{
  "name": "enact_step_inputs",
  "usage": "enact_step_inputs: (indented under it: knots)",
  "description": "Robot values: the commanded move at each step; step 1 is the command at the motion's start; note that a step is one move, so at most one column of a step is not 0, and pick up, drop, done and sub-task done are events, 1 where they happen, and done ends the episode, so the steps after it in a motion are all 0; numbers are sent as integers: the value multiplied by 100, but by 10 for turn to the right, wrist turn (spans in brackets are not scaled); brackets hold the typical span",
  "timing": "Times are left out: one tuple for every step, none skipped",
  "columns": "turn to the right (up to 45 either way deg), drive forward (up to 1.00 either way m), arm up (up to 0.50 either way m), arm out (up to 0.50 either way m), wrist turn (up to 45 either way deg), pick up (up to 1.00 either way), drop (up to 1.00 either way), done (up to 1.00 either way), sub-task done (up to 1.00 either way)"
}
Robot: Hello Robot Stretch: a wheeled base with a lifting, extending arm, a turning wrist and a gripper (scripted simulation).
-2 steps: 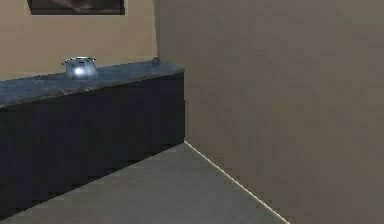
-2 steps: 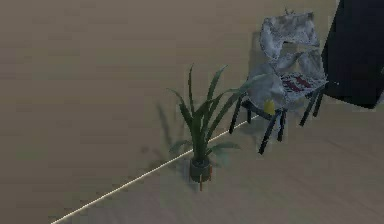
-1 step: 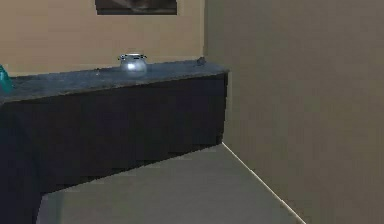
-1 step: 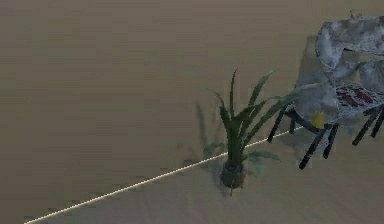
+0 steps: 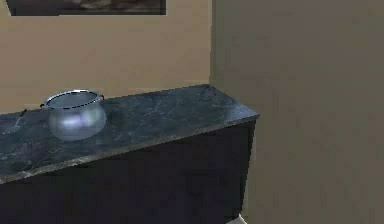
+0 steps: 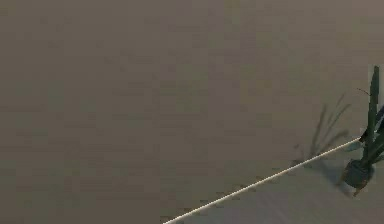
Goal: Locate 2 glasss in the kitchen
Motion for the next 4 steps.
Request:
enact_step_inputs:
  knots:
    - [-90,0,0,0,0,0,0,0,0]
    - [0,25,0,0,0,0,0,0,0]
    - [90,0,0,0,0,0,0,0,0]
    - [0,0,0,0,0,0,0,100,0]
